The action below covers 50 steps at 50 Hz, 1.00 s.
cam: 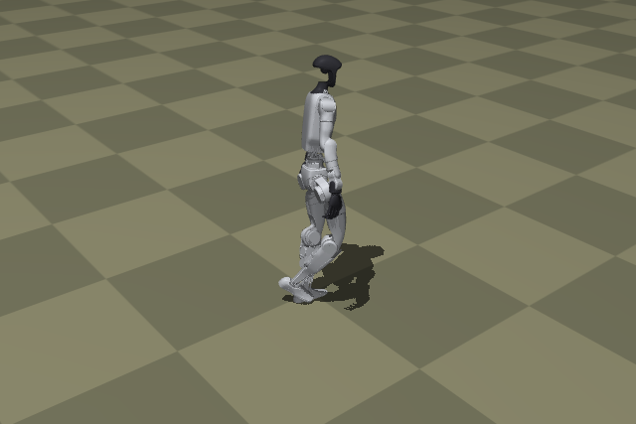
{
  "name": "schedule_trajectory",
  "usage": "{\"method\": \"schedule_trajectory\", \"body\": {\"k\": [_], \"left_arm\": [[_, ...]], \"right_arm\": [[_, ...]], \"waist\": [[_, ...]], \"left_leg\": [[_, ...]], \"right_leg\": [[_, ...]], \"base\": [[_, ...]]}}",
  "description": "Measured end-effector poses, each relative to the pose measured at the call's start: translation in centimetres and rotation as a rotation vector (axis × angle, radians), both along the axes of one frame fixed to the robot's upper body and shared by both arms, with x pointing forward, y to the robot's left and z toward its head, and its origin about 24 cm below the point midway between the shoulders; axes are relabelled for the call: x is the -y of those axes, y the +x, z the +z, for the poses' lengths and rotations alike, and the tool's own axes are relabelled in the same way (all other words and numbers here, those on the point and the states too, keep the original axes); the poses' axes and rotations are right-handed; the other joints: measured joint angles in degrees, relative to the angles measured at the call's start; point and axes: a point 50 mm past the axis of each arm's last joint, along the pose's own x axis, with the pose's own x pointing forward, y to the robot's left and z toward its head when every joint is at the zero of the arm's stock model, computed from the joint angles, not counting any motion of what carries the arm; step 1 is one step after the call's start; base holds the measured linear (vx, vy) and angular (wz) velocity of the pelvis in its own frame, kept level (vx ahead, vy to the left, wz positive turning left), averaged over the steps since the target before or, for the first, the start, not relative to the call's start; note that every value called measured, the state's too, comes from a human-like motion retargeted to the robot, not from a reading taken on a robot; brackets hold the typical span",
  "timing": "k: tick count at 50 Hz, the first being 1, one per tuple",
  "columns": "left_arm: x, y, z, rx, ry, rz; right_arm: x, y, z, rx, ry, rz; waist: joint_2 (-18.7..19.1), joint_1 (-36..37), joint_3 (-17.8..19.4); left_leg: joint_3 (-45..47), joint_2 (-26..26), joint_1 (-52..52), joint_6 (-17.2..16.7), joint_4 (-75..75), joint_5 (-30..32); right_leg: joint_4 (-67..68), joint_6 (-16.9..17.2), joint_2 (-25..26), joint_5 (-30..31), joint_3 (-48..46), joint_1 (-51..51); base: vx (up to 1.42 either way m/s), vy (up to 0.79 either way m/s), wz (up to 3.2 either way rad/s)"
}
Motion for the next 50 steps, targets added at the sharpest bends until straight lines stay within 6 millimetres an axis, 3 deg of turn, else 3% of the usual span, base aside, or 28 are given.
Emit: {"method": "schedule_trajectory", "body": {"k": [4, 8, 13, 17, 18, 21, 25, 29, 33, 36, 40, 46, 50], "left_arm": [[-0.8, 4.6, 1.5, 0.157, 0.057, -0.060], [-0.3, 8.6, 2.6, 0.283, 0.076, -0.146], [1.9, 12.0, 2.9, 0.323, 0.020, -0.293], [4.3, 13.5, 2.4, 0.313, -0.050, -0.456], [4.8, 13.6, 2.2, 0.299, -0.064, -0.490], [6.3, 13.3, 1.4, 0.237, -0.101, -0.570], [8.9, 13.0, 0.2, 0.163, -0.158, -0.709], [11.2, 11.7, -1.1, 0.137, -0.209, -0.806], [12.4, 8.0, -2.9, 0.072, -0.250, -0.784], [13.0, 4.2, -4.2, -0.001, -0.297, -0.668], [13.9, -0.8, -5.4, -0.065, -0.374, -0.384], [14.2, -5.8, -5.7, -0.102, -0.455, -0.080], [12.6, -6.7, -5.4, -0.135, -0.391, -0.083]], "right_arm": [[-0.5, -3.9, -0.7, -0.076, 0.064, -0.185], [-1.6, -7.0, -1.1, -0.177, 0.113, -0.194], [-1.7, -9.3, -1.0, -0.351, 0.086, 0.003], [-1.6, -9.5, -0.9, -0.408, 0.080, 0.141], [-1.6, -9.5, -0.9, -0.404, 0.077, 0.158], [-1.7, -9.3, -1.0, -0.369, 0.059, 0.148], [-1.1, -9.1, -0.9, -0.317, 0.030, 0.019], [-0.7, -8.2, -0.9, -0.253, 0.035, -0.088], [-0.2, -8.3, -0.8, -0.248, 0.036, -0.111], [1.1, -9.0, -0.4, -0.277, -0.012, -0.113], [3.3, -9.6, 0.3, -0.304, -0.086, -0.126], [5.4, -9.4, 1.1, -0.285, -0.158, -0.232], [5.4, -7.1, 1.0, -0.198, -0.174, -0.289]], "waist": [[-5.06, -3.70, 0.88], [-9.18, -8.31, 2.09], [-12.25, -8.83, 3.56], [-14.25, -9.31, 4.40], [-14.36, -9.37, 4.63], [-13.19, -9.75, 5.34], [-9.71, -8.16, 6.68], [-6.21, -7.09, 7.66], [-3.44, -7.62, 7.59], [-1.53, -7.05, 6.94], [0.05, -5.49, 5.80], [-0.36, -1.63, 3.76], [-0.39, 1.47, 3.68]], "left_leg": [[-2.22, -5.18, 2.54, 4.60, -2.49, 1.76], [-6.00, -8.23, 4.47, 5.32, -2.44, 1.41], [-7.29, -9.86, 7.71, 5.36, -3.19, 0.50], [-10.05, -13.11, 9.71, 5.36, -3.88, 0.64], [-10.75, -13.45, 10.06, 5.36, -3.98, 0.58], [-12.21, -13.22, 10.89, 5.36, -4.37, -0.46], [-12.35, -12.99, 11.19, 5.36, -5.40, -0.94], [-10.39, -12.78, 11.21, 5.36, -6.08, -0.53], [-9.72, -11.55, 11.88, 5.36, -4.92, -0.33], [-7.66, -11.08, 12.95, 5.36, -3.75, 0.54], [-4.47, -10.90, 13.73, 5.36, 1.18, 3.33], [9.81, -8.16, 8.85, 5.36, 22.73, 12.05], [10.02, -3.20, -3.69, 5.36, 46.33, 7.39]], "right_leg": [[-11.16, -2.05, 0.98, -3.16, 5.65, -5.78], [-24.36, -4.00, 2.50, -3.82, 12.02, -8.58], [-31.75, -14.97, 2.59, 3.39, 11.17, -9.50], [-34.31, -13.06, 0.62, 17.77, 11.27, -8.63], [-34.65, -14.03, 0.71, 20.31, 12.21, -8.28], [-36.36, -18.95, -0.03, 18.53, 6.68, -6.85], [-33.33, -17.70, -0.36, 16.79, 9.71, -8.96], [-31.02, -17.25, -0.50, 14.28, 9.83, -9.75], [-30.30, -17.40, 0.09, 10.63, 10.54, -8.53], [-29.90, -16.14, 0.28, 9.22, 13.09, -7.17], [-30.74, -15.19, -0.73, 7.02, 13.57, -3.16], [-34.39, -13.42, -4.58, 4.32, 16.35, 5.33], [-37.21, -14.71, -4.12, 2.16, 15.74, 9.92]], "base": [[0.11, -0.04, 0.73], [0.08, -0.07, 0.91], [0.14, -0.06, 0.15], [0.22, 0.00, 0.29], [0.28, -0.01, 0.24], [0.30, 0.05, 0.29], [0.34, 0.15, 0.12], [0.31, 0.23, -0.09], [0.44, 0.02, 0.23], [0.48, 0.05, 0.04], [0.54, 0.03, -0.08], [0.50, 0.11, 0.04], [0.35, -0.10, -0.05]]}}
